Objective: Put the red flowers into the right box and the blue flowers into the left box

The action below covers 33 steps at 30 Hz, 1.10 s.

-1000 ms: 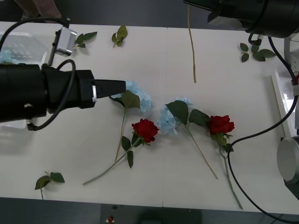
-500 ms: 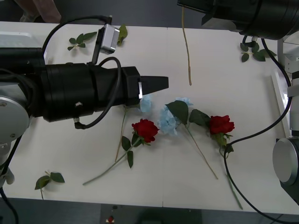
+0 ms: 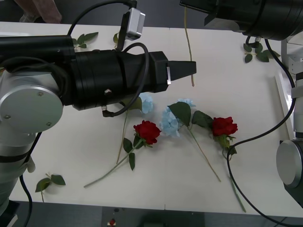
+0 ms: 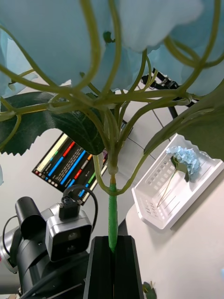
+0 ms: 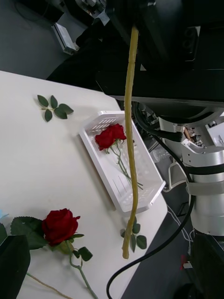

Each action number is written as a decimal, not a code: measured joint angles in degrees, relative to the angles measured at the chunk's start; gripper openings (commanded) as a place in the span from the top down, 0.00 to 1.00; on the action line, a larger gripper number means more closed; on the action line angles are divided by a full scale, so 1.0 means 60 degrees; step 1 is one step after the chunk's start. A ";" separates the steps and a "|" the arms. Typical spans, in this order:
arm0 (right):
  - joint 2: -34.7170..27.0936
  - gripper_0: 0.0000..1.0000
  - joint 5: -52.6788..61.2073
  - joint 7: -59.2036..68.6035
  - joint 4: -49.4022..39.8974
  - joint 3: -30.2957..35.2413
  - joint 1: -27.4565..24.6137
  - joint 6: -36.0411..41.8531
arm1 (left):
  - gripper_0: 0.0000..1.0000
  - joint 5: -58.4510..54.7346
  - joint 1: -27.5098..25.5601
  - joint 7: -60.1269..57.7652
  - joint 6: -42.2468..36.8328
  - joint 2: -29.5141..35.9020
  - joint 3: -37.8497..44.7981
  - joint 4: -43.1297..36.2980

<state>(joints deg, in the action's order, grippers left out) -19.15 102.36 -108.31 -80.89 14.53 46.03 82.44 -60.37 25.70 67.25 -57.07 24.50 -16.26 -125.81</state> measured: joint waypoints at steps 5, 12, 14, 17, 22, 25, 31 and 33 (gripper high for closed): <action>0.0000 1.00 0.0000 0.0003 0.0000 0.0000 0.0000 0.0000 | 0.00 0.0294 0.0359 0.0000 0.0418 0.0000 -0.0468 0.0520; 0.0000 1.00 0.0000 0.0005 0.0000 0.0000 0.0000 0.0000 | 0.00 0.0596 0.0818 -0.0050 0.0592 0.0000 -0.0887 0.0803; 0.0000 1.00 0.0000 0.0006 0.0000 0.0000 0.0000 0.0000 | 0.05 0.0599 0.0943 -0.0140 0.0680 0.0000 -0.0992 0.0907; 0.0000 1.00 0.0000 0.0007 0.0000 0.0000 0.0000 0.0000 | 0.81 0.0651 0.1105 -0.0372 0.0817 0.0000 -0.1147 0.1083; 0.0000 1.00 0.0000 0.0008 0.0000 0.0000 0.0000 0.0000 | 1.00 0.0712 0.1140 -0.0378 0.0875 0.0000 -0.1264 0.1136; 0.0000 1.00 0.0000 0.0009 0.0000 0.0000 0.0000 0.0000 | 1.00 0.0712 0.1140 -0.0382 0.0875 -0.0008 -0.1264 0.1137; 0.0000 1.00 0.0000 0.0009 0.0000 0.0000 0.0000 0.0000 | 1.00 0.0714 0.1140 -0.0528 0.0875 -0.0010 -0.1264 0.1137; 0.0000 1.00 0.0000 0.0010 0.0000 0.0000 0.0000 0.0000 | 1.00 0.0715 0.1140 -0.0528 0.0875 -0.0012 -0.1264 0.1137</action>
<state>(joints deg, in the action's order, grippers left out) -19.15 102.36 -108.25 -80.89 14.53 46.03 82.44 -56.08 32.54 64.08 -51.82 24.43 -23.85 -118.99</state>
